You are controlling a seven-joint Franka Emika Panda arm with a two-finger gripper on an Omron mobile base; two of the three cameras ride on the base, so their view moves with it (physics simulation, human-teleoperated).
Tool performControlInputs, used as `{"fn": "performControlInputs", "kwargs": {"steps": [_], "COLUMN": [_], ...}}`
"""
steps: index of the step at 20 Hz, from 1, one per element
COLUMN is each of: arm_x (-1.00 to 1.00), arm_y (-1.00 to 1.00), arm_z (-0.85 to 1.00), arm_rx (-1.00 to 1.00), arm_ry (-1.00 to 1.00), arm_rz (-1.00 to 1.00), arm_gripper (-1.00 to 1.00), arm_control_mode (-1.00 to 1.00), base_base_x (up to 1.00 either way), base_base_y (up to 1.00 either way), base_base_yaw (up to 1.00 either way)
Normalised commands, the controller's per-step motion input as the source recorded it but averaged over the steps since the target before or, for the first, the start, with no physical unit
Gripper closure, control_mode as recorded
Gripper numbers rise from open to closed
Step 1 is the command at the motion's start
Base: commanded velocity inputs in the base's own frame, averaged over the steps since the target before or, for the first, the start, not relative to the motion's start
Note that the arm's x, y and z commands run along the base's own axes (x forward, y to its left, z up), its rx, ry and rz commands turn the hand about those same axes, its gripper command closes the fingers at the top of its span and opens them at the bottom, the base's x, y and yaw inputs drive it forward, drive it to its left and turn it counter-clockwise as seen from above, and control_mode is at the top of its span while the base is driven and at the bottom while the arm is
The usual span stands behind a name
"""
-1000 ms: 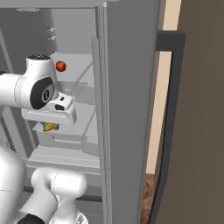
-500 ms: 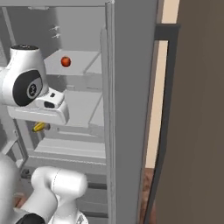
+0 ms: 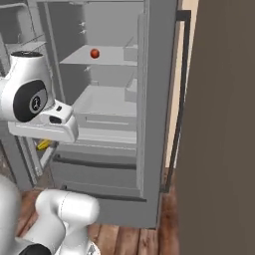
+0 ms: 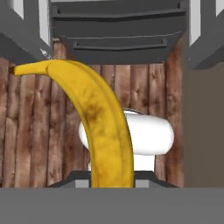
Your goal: Pick the apple and banana from the fridge and place them inside the tupperware on the counter.
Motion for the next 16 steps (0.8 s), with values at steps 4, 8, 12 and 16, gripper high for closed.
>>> {"fn": "performControlInputs", "kwargs": {"steps": [4,8,12,16], "arm_x": [0.00,0.00,0.00,0.00], "arm_y": [0.00,0.00,0.00,0.00], "arm_z": [0.00,0.00,0.00,0.00], "arm_rx": [0.00,0.00,0.00,0.00], "arm_ry": [0.00,0.00,0.00,0.00], "arm_rz": [0.00,0.00,0.00,0.00], "arm_gripper": [1.00,1.00,1.00,1.00], "arm_control_mode": [1.00,1.00,1.00,1.00], "base_base_x": [-0.95,-0.69,-0.38,-0.01], "base_base_y": [0.50,0.78,0.85,0.66], "base_base_yaw": [0.31,0.66,0.75,0.69]}}
